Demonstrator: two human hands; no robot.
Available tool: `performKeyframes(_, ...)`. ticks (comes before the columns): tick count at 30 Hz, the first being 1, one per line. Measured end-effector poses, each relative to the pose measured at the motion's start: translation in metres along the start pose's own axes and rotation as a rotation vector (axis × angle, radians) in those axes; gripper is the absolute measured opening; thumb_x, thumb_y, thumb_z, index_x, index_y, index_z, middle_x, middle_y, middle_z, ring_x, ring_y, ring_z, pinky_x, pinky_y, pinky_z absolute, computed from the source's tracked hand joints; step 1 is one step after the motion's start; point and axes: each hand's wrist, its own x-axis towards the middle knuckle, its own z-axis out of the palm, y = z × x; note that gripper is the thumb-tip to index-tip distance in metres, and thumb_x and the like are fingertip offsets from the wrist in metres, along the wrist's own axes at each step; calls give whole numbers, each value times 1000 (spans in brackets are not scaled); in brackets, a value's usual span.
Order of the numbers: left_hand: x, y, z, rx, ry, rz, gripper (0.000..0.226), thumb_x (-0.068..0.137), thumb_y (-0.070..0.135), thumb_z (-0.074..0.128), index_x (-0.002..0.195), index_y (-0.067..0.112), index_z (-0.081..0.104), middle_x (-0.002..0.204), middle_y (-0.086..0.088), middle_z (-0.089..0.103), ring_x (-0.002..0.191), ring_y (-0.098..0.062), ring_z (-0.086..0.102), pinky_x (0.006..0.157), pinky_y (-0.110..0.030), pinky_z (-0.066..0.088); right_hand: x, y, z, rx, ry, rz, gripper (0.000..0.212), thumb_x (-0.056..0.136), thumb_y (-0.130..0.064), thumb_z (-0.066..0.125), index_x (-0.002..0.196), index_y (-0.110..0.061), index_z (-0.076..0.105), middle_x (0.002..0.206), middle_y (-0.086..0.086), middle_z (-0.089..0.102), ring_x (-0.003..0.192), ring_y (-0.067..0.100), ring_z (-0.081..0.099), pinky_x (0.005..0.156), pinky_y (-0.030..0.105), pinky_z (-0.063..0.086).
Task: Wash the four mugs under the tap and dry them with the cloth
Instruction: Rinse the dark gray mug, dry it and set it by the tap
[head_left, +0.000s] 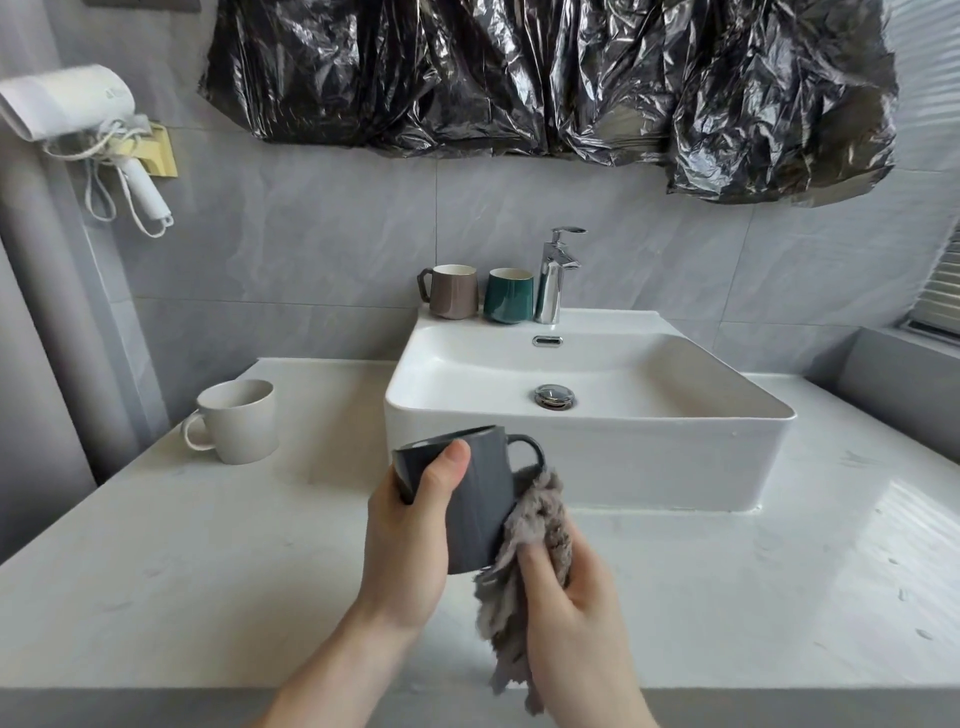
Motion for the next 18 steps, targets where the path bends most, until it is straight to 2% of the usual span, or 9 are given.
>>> performKeyframes(2, 3, 3, 0, 32, -36, -6, 58, 60, 68, 69, 97, 25, 79, 96, 7, 81, 84, -3, 73, 76, -33, 51, -4, -2, 0, 10, -19, 18, 26, 105, -5, 52, 96, -15, 74, 68, 10, 74, 53, 7, 64, 50, 15, 48)
performKeyframes(4, 1, 5, 0, 57, -79, -2, 53, 63, 64, 72, 98, 23, 79, 96, 8, 81, 84, -1, 73, 75, -29, 52, 1, -9, -3, 36, -18, 36, 26, 105, -5, 49, 97, -11, 73, 62, 11, 67, 49, 12, 59, 44, 15, 45)
performKeyframes(7, -3, 1, -2, 91, -164, 41, 51, 70, 61, 71, 104, 24, 80, 104, 6, 82, 96, -6, 76, 78, -22, 57, 20, -21, -6, -21, 47, -40, 31, 105, -13, 47, 89, -29, 68, 59, 8, 58, 50, 28, 55, 37, 20, 39)
performKeyframes(9, -6, -1, -2, 109, -208, 57, 51, 71, 60, 70, 106, 23, 79, 106, 2, 82, 100, -13, 77, 80, -24, 59, 30, -23, -7, -123, 81, -135, 28, 104, -14, 48, 96, -33, 68, 59, -8, 58, 51, 24, 55, 44, 24, 43)
performKeyframes(10, -6, -2, -2, 107, -209, 64, 53, 70, 59, 71, 106, 21, 79, 105, 1, 82, 99, -15, 77, 79, -24, 59, 31, -22, -8, -156, 81, -153, 28, 104, -13, 48, 100, -32, 68, 60, -10, 59, 51, 20, 54, 45, 24, 43)
performKeyframes(13, -4, 1, 0, 69, -133, 101, 57, 65, 58, 73, 105, 19, 77, 100, 5, 82, 92, -8, 77, 72, -18, 56, 23, -12, -6, -122, 36, -58, 23, 101, -17, 49, 92, -30, 66, 57, 6, 60, 45, 26, 52, 36, 22, 37)
performKeyframes(15, -2, 4, 2, 40, -57, 55, 58, 61, 63, 72, 99, 20, 77, 96, 7, 82, 86, -5, 75, 71, -23, 56, 12, -5, -3, -74, 2, 14, 20, 101, -26, 51, 85, -27, 63, 59, 15, 64, 43, 26, 55, 35, 24, 40)
performKeyframes(18, 2, 4, 3, -10, -2, -58, 66, 61, 70, 70, 105, 21, 78, 102, 3, 82, 97, -14, 76, 88, -43, 58, 1, 1, -5, -59, -44, 56, 23, 107, -19, 49, 89, -10, 62, 64, 22, 68, 44, 24, 61, 37, 21, 41)
